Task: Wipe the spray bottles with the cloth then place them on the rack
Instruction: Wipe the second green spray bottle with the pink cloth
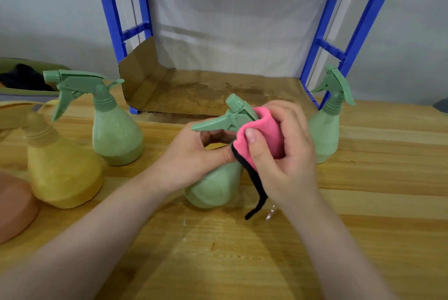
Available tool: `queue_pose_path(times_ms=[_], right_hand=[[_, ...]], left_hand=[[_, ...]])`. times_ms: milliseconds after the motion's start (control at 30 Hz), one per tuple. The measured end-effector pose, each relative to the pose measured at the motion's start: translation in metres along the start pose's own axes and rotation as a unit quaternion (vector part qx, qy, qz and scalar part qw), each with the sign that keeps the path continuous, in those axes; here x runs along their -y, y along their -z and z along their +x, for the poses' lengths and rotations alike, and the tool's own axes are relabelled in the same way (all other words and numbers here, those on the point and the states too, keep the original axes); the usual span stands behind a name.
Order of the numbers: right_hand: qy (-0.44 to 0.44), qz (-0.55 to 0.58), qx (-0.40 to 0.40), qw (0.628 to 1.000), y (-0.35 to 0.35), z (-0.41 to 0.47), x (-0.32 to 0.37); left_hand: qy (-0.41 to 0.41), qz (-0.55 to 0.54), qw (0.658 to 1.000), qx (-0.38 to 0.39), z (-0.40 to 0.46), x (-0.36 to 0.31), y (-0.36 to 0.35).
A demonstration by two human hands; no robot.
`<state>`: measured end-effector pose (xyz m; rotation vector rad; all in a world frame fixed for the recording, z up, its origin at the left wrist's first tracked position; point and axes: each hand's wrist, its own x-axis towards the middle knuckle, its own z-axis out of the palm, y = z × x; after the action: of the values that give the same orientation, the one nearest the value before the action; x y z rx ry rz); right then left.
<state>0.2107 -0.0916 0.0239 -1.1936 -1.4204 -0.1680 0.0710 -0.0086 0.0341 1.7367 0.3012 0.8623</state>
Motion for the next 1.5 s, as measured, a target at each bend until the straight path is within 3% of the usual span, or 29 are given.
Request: queue_pose_path(times_ms=[167,300,400,600,700,833,1033,1100,1300,1400,1500], right_hand=[[0.005,-0.089,0.027,0.996,0.005,-0.003,0.002],[0.017,-0.151,-0.029,0.988,0.004,-0.002,0.005],[-0.005,-0.177,-0.069,0.982,0.004,-0.001,0.005],[-0.205,0.013,-0.058,0.977,0.002,0.007,0.006],[-0.265,-0.009,0.002,0.964,0.002,0.006,0.003],[-0.215,-0.104,0.062,0.969,0.003,0.002,0.003],[-0.184,-0.13,0.079,0.971,0.006,0.003,0.007],[-0.21,-0.094,0.085,0.969,0.004,0.004,0.009],[-0.291,0.217,0.032,0.931,-0.008,0.003,0.01],[-0.312,0.271,0.028,0.91,-0.006,0.005,0.012],[-0.326,0.304,0.079,0.891,0.002,0.008,0.014]], left_hand=[[-0.007,0.075,0.997,0.01,0.001,0.009,0.001],[-0.022,0.142,0.988,0.063,0.003,0.008,0.004],[-0.062,0.168,0.982,0.061,0.001,0.009,-0.001],[-0.161,0.331,0.93,0.001,0.0,0.009,-0.007],[-0.176,0.433,0.884,-0.013,-0.001,0.014,-0.001],[-0.183,0.486,0.853,-0.038,0.0,0.023,0.003],[-0.202,0.457,0.866,-0.031,0.001,0.023,0.002],[-0.205,0.444,0.872,-0.034,0.001,0.023,0.003],[-0.178,0.392,0.901,-0.058,0.002,0.022,0.005],[-0.175,0.376,0.907,-0.075,0.003,0.018,0.005],[-0.186,0.376,0.904,-0.086,0.003,0.014,0.008]])
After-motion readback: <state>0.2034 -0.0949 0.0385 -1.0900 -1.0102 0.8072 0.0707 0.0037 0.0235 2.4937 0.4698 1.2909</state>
